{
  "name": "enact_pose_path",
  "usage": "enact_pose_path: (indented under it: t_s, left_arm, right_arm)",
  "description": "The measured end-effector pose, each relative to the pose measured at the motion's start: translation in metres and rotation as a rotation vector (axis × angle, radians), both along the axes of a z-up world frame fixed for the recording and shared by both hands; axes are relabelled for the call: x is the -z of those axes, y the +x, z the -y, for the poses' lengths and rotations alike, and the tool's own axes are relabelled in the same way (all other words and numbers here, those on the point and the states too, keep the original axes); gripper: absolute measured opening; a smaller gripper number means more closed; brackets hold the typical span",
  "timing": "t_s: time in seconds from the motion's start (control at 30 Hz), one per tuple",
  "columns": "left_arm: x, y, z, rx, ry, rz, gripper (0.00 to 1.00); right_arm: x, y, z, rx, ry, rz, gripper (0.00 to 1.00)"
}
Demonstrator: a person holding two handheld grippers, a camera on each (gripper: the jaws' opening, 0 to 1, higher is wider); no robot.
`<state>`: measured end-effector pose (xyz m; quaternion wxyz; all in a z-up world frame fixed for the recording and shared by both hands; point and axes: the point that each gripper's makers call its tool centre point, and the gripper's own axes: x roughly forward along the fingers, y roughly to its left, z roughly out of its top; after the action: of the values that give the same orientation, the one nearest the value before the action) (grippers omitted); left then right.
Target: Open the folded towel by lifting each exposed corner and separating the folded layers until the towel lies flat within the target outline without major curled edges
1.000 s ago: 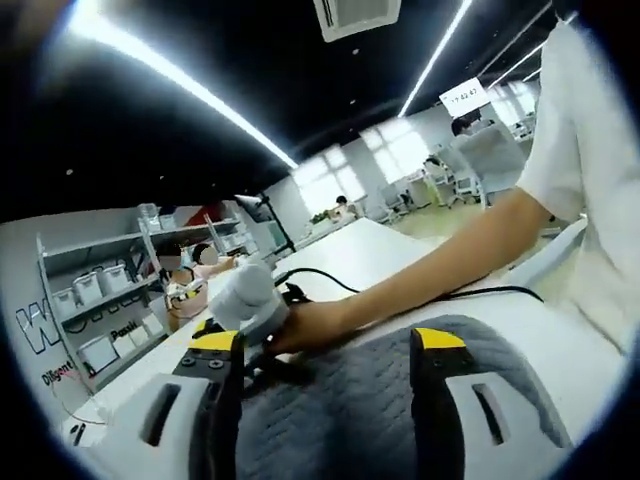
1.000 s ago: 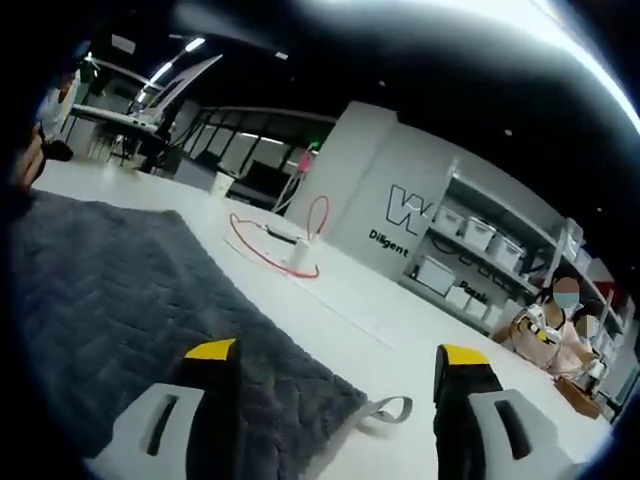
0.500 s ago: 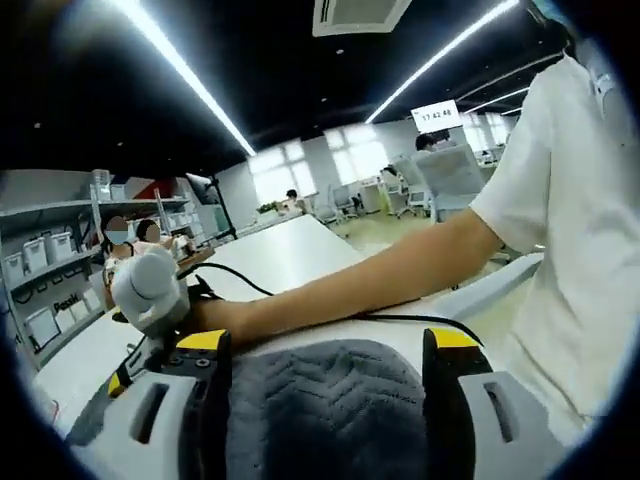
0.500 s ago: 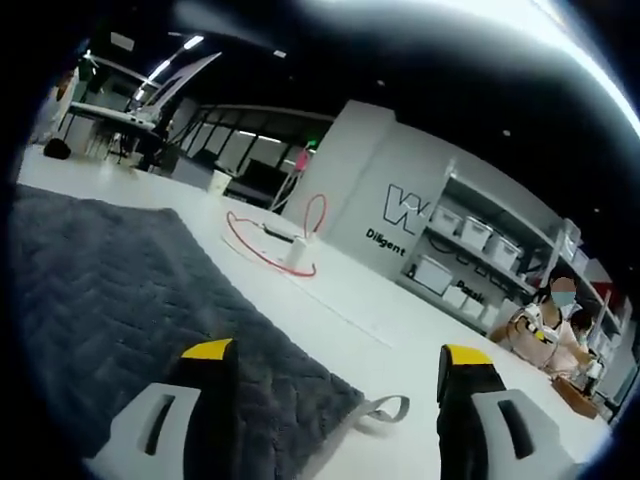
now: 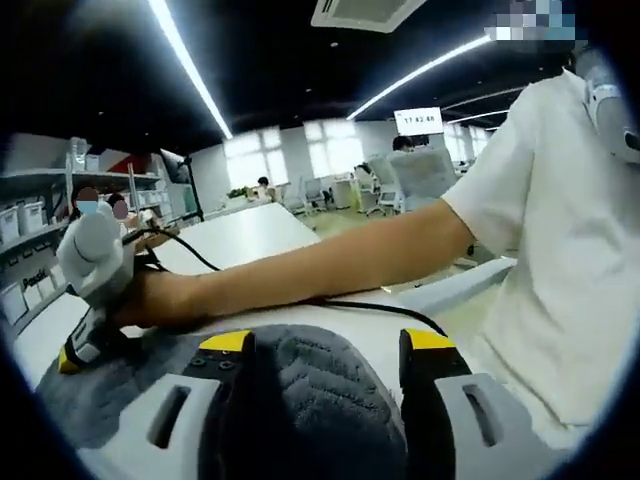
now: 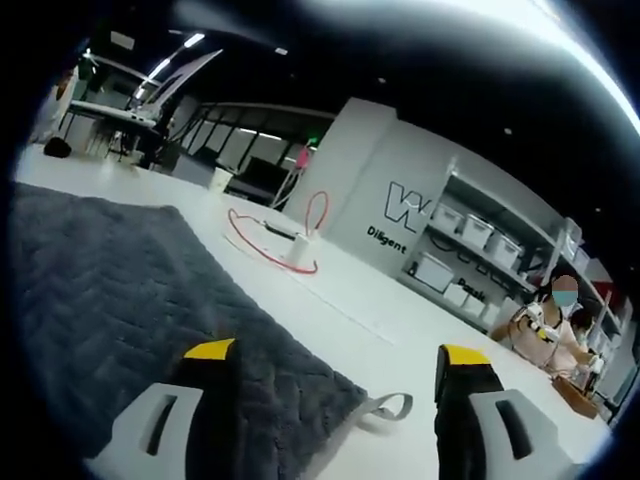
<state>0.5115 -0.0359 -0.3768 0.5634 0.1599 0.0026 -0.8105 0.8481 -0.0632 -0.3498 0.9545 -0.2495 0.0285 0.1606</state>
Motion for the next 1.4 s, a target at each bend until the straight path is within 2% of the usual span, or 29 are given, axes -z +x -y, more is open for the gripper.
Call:
enact_pose_path:
  t_s: [0.03, 0.1, 0.2, 0.37, 0.5, 0.8, 0.87, 0.9, 0.97, 1.13, 1.37, 1.4]
  left_arm:
    - [0.006, 0.0, -0.001, -0.006, 0.024, 0.008, 0.56]
    - [0.009, -0.004, 0.0, 0.0, 0.039, -0.038, 0.56]
    - [0.008, 0.0, 0.0, -0.012, 0.034, -0.021, 0.56]
    - [0.008, -0.002, 0.001, -0.018, 0.035, -0.034, 0.54]
    - [0.007, 0.003, 0.003, -0.037, 0.022, -0.012, 0.44]
    - [0.006, 0.006, 0.003, -0.048, 0.018, -0.005, 0.42]
    - [0.006, 0.006, 0.003, -0.049, 0.016, 0.0, 0.37]
    - [0.005, 0.01, 0.003, -0.052, 0.004, 0.029, 0.34]
    - [0.005, 0.011, 0.001, -0.053, -0.001, 0.047, 0.3]
    - [0.004, 0.011, 0.001, -0.053, -0.004, 0.056, 0.28]
    - [0.0, 0.012, 0.0, -0.059, -0.017, 0.06, 0.2]
    - [-0.001, 0.014, -0.001, -0.066, -0.019, 0.085, 0.17]
  right_arm:
    - [0.0, 0.0, 0.0, 0.0, 0.0, 0.0, 0.78]
    - [0.0, 0.0, 0.0, 0.0, 0.0, -0.001, 0.78]
    - [0.0, 0.0, 0.0, 0.0, -0.002, 0.0, 0.77]
    - [0.002, 0.001, -0.001, -0.005, -0.001, -0.005, 0.76]
    - [0.001, 0.001, -0.002, -0.012, -0.014, 0.005, 0.74]
    - [0.002, 0.002, -0.003, -0.023, -0.023, 0.004, 0.71]
    - [0.003, 0.002, -0.003, -0.023, -0.022, 0.002, 0.71]
    - [0.003, 0.002, -0.003, -0.024, -0.021, 0.001, 0.71]
    - [0.003, 0.003, -0.003, -0.025, -0.02, 0.0, 0.71]
    - [0.003, 0.003, -0.003, -0.026, -0.021, -0.001, 0.7]
    - [0.003, 0.003, -0.004, -0.028, -0.022, -0.001, 0.7]
    - [0.003, 0.004, -0.004, -0.028, -0.021, -0.002, 0.69]
